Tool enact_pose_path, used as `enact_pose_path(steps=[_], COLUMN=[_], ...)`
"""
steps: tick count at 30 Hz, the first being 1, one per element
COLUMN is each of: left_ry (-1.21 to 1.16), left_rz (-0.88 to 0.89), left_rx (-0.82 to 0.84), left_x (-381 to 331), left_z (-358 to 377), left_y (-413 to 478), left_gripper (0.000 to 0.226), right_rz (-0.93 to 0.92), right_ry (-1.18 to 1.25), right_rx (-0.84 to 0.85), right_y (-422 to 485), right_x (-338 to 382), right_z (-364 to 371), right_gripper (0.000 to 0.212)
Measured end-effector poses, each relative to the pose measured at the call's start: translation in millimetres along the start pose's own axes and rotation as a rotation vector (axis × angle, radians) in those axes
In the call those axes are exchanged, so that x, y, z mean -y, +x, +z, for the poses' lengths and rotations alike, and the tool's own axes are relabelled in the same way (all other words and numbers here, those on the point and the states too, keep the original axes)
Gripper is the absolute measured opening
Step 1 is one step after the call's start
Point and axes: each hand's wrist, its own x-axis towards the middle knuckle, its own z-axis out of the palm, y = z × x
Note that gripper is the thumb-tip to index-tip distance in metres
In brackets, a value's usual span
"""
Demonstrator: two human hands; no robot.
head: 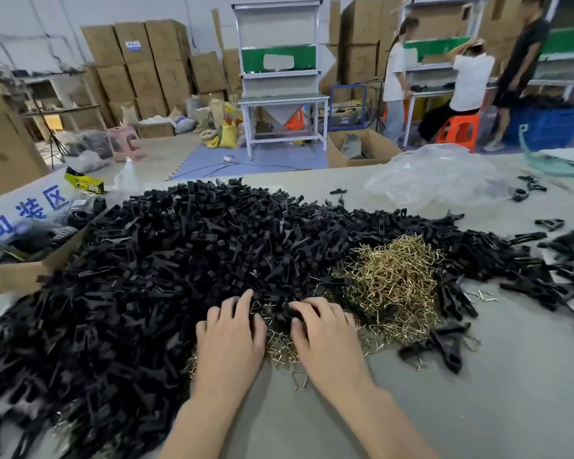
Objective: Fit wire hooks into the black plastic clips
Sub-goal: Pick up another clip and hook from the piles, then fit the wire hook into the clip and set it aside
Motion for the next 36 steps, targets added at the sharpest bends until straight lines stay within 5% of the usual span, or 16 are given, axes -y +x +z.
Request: enact_pose_path(steps=[7, 14, 23, 31, 36], left_ry=[-0.151, -0.248, -0.724, -1.404, -1.535], left_rz=[0.04, 0.052, -0.203, -0.264, -0.291], left_rx=[-0.046, -0.136, -0.108, 0.178, 0.29], left_x=[5, 1, -4, -22, -27], left_z=[7, 0, -15, -21, -18], left_y=[7, 5, 0, 0, -3], left_gripper=[0.034, 0.028, 0.047, 0.031, 0.025], right_rz=[-0.035, -0.109, -0.131, 0.145, 0.173], right_ry=[0.195, 0.13, 0.142, 0.911, 1.221], right_rx=[0.031, 0.043, 0.013, -0.029, 0.128], right_y=[8, 6, 3, 5, 6], right_x=[-17, -17, -11, -3, 1], right_z=[4, 3, -1, -21, -25], right_gripper=[0.027, 0.036, 0.038, 0.015, 0.027])
